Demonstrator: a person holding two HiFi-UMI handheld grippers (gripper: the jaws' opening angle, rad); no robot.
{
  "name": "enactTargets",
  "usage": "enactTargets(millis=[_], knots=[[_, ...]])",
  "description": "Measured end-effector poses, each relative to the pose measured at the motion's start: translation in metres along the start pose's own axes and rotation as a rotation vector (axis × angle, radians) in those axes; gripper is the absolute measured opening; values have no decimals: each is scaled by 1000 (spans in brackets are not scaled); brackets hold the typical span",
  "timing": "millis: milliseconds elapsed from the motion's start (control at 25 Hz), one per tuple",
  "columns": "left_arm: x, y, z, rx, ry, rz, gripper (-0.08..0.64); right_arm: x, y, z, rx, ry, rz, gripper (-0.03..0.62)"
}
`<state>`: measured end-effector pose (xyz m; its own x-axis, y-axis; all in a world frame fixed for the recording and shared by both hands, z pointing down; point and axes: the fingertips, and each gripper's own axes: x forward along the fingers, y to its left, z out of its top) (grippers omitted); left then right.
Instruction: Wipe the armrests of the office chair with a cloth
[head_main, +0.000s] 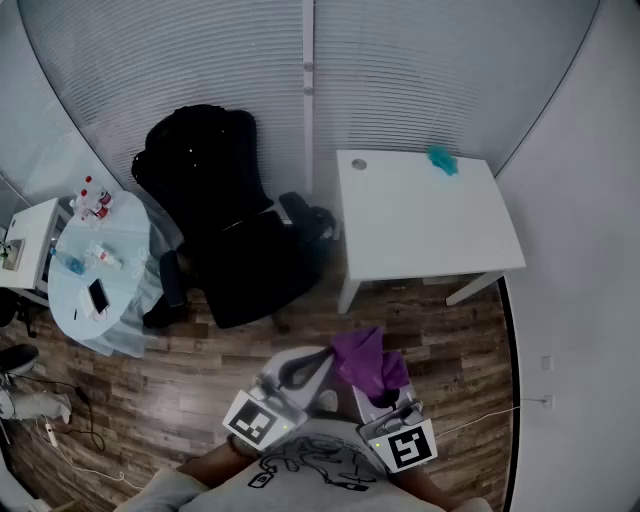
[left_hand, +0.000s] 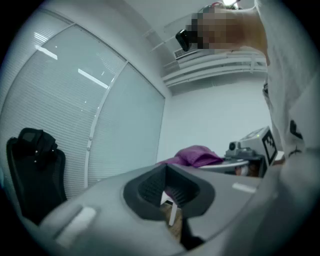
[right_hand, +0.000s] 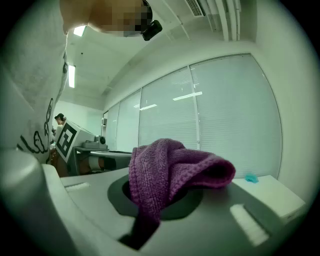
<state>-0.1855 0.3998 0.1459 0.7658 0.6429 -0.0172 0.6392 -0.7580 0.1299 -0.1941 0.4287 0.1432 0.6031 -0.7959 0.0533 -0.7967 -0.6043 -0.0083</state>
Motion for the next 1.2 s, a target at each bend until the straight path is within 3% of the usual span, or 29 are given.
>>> enactTargets(millis=[360,1200], knots=[[-11,12,7,7,1,28,3,8,5,4,10,-6,4,28],[26,-6,-15,-14,15,104,3,-16,-37,-4,64,-26,60,28]])
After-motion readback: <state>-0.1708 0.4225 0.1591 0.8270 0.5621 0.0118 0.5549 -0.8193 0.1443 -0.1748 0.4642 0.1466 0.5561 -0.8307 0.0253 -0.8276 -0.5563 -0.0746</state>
